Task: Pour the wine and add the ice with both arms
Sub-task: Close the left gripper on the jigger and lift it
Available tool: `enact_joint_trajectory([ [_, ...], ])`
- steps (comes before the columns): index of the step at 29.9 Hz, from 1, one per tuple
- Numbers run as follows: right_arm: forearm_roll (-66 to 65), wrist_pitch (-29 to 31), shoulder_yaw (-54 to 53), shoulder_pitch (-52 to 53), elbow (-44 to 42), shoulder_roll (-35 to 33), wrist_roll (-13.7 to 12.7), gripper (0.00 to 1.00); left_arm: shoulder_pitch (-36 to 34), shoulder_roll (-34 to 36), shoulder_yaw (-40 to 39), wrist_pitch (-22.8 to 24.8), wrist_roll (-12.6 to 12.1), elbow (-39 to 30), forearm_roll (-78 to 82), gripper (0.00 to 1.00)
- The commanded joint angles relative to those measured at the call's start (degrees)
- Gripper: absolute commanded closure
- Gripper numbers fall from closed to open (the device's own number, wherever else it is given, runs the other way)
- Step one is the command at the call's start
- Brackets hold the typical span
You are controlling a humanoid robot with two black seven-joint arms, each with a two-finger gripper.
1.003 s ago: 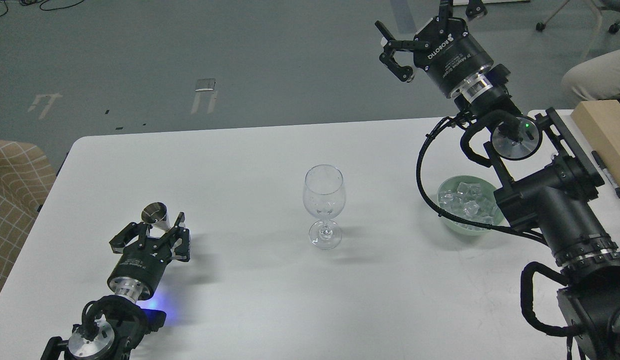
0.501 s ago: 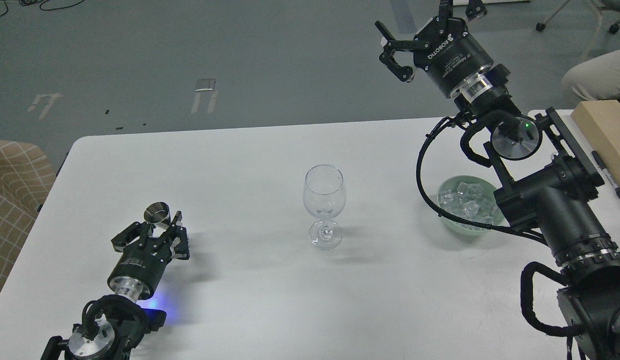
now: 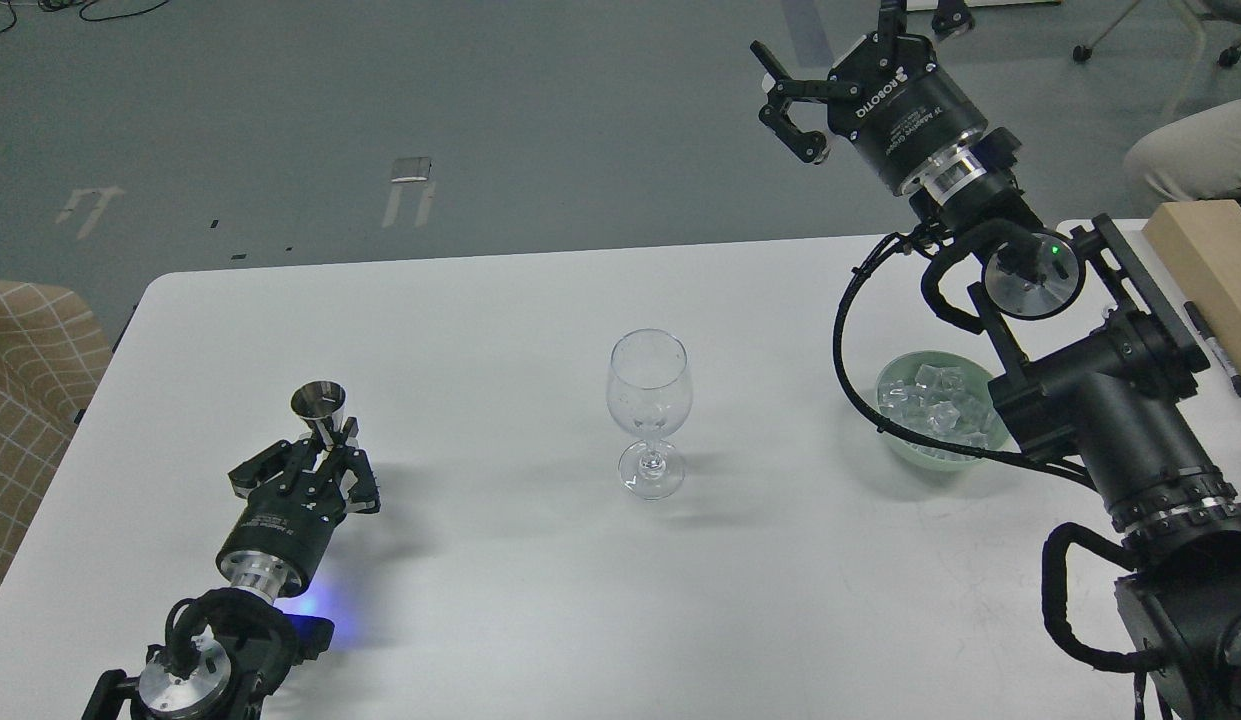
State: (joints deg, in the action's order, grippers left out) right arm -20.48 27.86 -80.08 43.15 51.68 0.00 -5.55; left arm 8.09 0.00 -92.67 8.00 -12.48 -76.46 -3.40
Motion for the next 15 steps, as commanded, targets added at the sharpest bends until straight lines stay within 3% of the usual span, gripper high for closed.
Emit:
enact_joint_trajectory([
  [1, 0.0, 0.0, 0.0, 0.0, 0.0, 0.0, -0.1, 0.0, -0.2, 0.0, -0.2, 0.1, 0.0, -0.2, -0.1, 0.81],
  [15, 0.0, -0.1, 0.0, -0.1, 0.0, 0.0, 0.0, 0.0, -0.8, 0.0, -0.5, 1.0, 0.3, -0.4, 0.0, 0.9],
])
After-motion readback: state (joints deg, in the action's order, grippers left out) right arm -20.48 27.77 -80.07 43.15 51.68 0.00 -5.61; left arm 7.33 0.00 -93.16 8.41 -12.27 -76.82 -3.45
